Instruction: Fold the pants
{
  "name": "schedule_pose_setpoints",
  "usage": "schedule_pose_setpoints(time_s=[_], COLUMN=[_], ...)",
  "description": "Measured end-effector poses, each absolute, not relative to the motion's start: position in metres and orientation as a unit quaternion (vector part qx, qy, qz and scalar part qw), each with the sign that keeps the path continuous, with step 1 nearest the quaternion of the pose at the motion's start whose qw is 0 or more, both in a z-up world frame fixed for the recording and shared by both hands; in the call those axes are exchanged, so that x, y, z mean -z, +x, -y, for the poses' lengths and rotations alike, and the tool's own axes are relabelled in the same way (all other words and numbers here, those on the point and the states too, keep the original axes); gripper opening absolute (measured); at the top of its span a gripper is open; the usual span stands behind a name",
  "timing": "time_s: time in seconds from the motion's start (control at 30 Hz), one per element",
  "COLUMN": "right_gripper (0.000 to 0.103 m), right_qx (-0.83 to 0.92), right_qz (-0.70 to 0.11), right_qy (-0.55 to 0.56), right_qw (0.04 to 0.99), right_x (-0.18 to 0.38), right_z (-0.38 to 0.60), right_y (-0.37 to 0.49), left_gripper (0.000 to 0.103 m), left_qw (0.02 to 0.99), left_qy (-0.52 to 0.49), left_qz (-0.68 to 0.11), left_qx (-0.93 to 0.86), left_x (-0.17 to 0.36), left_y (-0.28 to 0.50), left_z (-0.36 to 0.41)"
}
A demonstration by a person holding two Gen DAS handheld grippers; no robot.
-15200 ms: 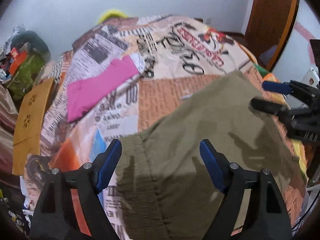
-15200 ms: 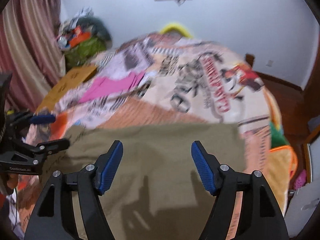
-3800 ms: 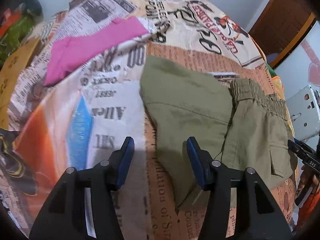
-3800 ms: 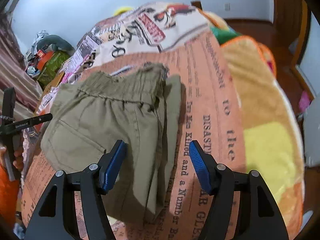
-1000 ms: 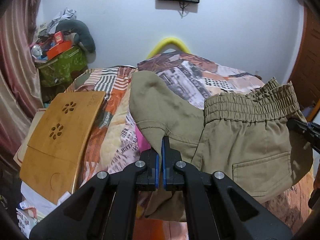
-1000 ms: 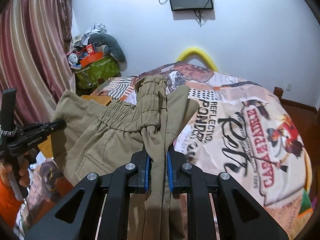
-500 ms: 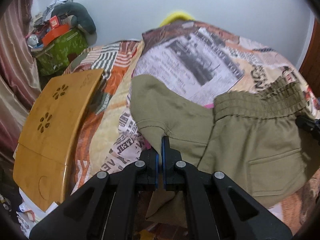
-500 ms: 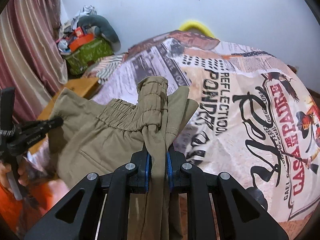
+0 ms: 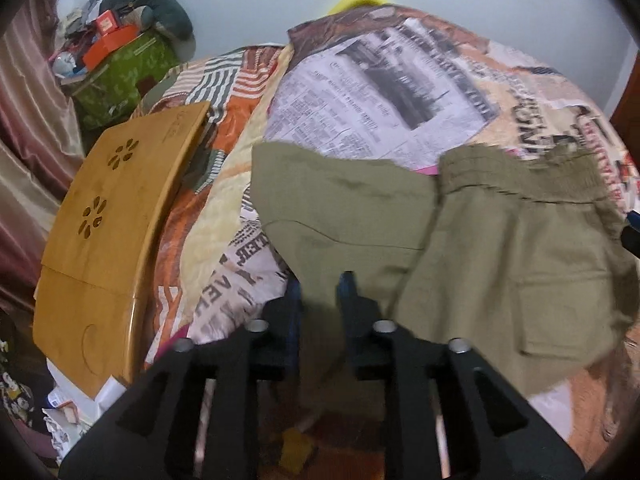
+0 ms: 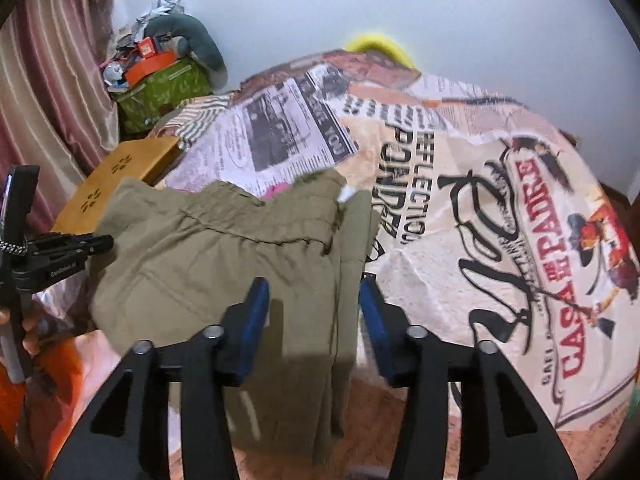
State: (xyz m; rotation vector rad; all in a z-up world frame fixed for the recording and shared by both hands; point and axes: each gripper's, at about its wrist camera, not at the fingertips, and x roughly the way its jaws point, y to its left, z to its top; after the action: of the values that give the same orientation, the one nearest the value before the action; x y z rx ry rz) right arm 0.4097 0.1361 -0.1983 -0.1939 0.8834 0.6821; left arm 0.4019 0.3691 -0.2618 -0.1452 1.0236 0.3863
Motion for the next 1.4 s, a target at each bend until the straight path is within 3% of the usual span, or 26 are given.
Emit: schedule_pose_setpoints(time_s=[0.2,0.47,0.77,1.17,1.37,1.4], right_gripper=[0.047,0.049,0.049,0.049,0.050,0.053], right_qx=[-0.331,-0.366,-0.385,-0.382,-0.376,-0.376], right_qz=[-0.373,-0.274,-0.178,-0.082,-0.058,-0.059], right_qy=[-0.113,-0.110,-0.080,-0.028,-0.028,-0.026], right_qw=[0.859,0.883,0.902,0.920,0.924,0.924], right_x=[0.149,0.052,-0.012,-0.048,-0.050,-0.050], right_z=[-0.128,-0.098,-0.060,-0.026,-0.020,-0.016], right_y=[0.380,0.302,0.207,0.109,0.082,0.079], left_gripper=[0.049,0.050,0.051,0.053,0.066,0.070], left_qw=[0.881,0.925,0.966,0.987,0.991,0.991], left_qy=[-0.048,-0.037,-0.018,0.011,0.005,0.006], left_qz=[-0.437,-0.337,-0.213,-0.098,-0.065,-0.062], left_qx=[-0.176,-0.170,-0.144,-0.126,-0.116,-0.116], left_x=[0.198,0.094,0.003,-0.036,-0.044,-0.044], left_y=[0.370,0.296,0.168,0.040,-0.002,-0.005], left_z=[-0.340,-0.294,-0.226,-0.152,-0.137,-0.135])
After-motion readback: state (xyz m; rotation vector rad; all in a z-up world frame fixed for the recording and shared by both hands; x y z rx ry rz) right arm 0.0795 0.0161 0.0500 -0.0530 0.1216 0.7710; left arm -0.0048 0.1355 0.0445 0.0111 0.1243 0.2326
